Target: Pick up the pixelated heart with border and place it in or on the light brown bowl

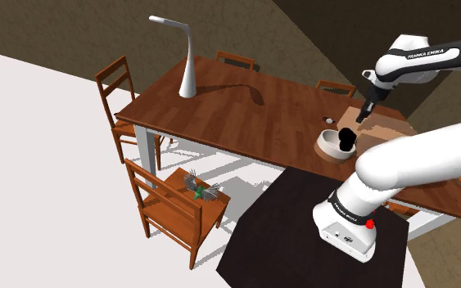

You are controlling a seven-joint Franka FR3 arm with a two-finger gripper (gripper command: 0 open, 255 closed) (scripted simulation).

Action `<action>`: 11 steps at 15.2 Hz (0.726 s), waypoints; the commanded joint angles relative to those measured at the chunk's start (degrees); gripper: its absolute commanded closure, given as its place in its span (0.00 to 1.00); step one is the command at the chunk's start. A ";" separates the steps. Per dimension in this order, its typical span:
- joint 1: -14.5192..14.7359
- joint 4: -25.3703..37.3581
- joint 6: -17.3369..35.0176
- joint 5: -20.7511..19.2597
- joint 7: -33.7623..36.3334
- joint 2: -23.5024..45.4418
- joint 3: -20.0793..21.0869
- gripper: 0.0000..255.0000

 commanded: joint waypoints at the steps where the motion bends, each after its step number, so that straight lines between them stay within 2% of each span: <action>1: 0.21 -0.78 2.03 -0.36 -0.09 1.14 -1.13 1.00; 2: 0.10 -0.26 0.89 -0.16 -0.14 0.57 -0.59 1.00; 3: 0.10 -0.26 0.89 -0.16 -0.15 0.57 -0.59 0.00; 6: -8.90 -8.84 15.52 -3.76 29.90 3.46 4.16 0.00; 9: -18.18 -13.94 30.08 -10.31 65.23 11.56 11.80 0.00; 10: -19.68 -14.23 31.91 -11.71 71.00 13.09 13.29 0.00; 11: -19.67 -14.13 33.16 -12.08 71.29 14.38 12.94 0.00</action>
